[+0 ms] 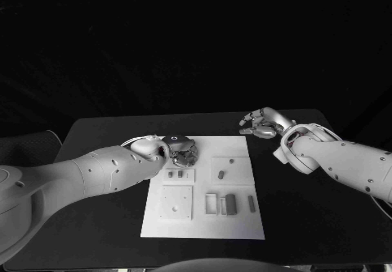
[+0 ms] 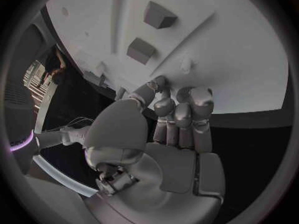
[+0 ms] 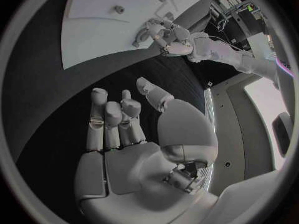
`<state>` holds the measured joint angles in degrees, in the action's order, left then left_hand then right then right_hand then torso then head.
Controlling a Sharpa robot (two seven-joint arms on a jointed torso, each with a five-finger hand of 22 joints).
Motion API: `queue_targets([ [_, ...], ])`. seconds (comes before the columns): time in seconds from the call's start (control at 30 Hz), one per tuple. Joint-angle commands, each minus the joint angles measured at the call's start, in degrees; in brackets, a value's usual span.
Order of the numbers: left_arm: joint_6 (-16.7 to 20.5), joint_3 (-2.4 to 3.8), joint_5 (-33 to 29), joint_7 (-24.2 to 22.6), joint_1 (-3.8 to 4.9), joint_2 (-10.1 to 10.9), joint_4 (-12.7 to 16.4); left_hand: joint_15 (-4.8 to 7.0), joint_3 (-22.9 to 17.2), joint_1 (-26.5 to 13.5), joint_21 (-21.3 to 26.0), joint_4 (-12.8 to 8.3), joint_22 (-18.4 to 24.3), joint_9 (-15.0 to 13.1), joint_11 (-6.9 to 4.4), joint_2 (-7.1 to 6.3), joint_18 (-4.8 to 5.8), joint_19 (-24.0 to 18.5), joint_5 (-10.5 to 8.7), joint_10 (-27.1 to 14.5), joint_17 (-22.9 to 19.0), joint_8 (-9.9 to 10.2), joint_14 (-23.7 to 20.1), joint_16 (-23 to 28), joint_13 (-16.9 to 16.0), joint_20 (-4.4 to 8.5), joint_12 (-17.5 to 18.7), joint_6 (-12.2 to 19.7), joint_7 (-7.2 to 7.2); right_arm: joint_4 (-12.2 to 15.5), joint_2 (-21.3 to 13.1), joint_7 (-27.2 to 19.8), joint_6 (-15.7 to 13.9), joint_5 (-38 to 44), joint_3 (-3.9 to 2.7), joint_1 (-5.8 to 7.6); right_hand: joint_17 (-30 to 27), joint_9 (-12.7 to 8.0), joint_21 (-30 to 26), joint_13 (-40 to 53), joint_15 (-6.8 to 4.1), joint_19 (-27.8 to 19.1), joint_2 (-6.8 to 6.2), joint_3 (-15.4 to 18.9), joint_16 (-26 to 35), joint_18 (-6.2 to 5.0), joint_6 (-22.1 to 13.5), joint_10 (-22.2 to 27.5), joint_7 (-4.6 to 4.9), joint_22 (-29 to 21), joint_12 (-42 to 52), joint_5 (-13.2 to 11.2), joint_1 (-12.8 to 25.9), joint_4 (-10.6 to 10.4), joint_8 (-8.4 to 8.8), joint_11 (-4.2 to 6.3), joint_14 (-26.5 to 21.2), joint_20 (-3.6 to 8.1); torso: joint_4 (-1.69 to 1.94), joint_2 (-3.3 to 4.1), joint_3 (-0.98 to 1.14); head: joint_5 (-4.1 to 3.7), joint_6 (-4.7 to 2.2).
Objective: Assemble the parts on the task board
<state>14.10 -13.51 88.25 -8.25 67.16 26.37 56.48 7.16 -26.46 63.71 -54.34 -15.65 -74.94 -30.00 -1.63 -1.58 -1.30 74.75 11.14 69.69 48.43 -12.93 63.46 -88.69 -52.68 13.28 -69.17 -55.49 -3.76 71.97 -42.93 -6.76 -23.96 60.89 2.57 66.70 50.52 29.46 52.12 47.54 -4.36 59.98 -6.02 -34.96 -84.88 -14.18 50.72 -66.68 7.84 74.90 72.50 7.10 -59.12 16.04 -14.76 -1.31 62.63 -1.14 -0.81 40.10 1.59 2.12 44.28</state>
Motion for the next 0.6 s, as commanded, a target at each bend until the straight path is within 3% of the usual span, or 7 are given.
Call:
queue_targets([
  [0.03, 0.38, -0.01, 0.09, -0.32, -0.07, -0.15, 0.05, 0.02, -0.55, 0.05, -0.39, 0.0, -1.13, -0.13, 0.6, 0.07, -7.65, 0.04, -0.26, -0.28, 0.09, -0.49, 0.52, 0.34, -0.07, -0.5, -0.37, -2.29, -1.74, 0.06, 0.05, -0.32, 0.16, 0.26, -0.03, 0.0, -0.09, -0.04, -0.12, 0.08, 0.04, 0.47, -0.13, 0.01, 0.01, -0.82, -0.12, 0.12, 0.37, 0.9, 0.15, 0.36, 0.53, -0.42, 0.25, -0.38, 0.35, 0.01, 0.03, 0.02, -0.02, -0.01, 0.05],
  [0.6, 1.9, 0.03, 0.06, -0.82, -0.05, 1.24, 1.4, 0.37, -0.65, -0.58, -0.76, -0.14, -1.08, -0.32, 0.19, -0.73, -7.75, 0.06, -0.43, -0.15, 0.28, -1.2, 0.69, 0.43, -0.13, -0.45, -0.36, -3.77, -1.3, -0.08, 0.06, -0.38, 0.18, 0.29, -0.03, 0.0, -0.09, -0.04, -0.13, 0.09, 0.04, 0.47, -0.14, 0.02, 0.01, -0.82, -0.13, 0.12, 0.37, 0.91, 0.17, 0.35, 0.56, -0.44, 0.27, -0.38, 0.36, 0.02, 0.08, -0.04, 0.0, 0.08, -0.12],
])
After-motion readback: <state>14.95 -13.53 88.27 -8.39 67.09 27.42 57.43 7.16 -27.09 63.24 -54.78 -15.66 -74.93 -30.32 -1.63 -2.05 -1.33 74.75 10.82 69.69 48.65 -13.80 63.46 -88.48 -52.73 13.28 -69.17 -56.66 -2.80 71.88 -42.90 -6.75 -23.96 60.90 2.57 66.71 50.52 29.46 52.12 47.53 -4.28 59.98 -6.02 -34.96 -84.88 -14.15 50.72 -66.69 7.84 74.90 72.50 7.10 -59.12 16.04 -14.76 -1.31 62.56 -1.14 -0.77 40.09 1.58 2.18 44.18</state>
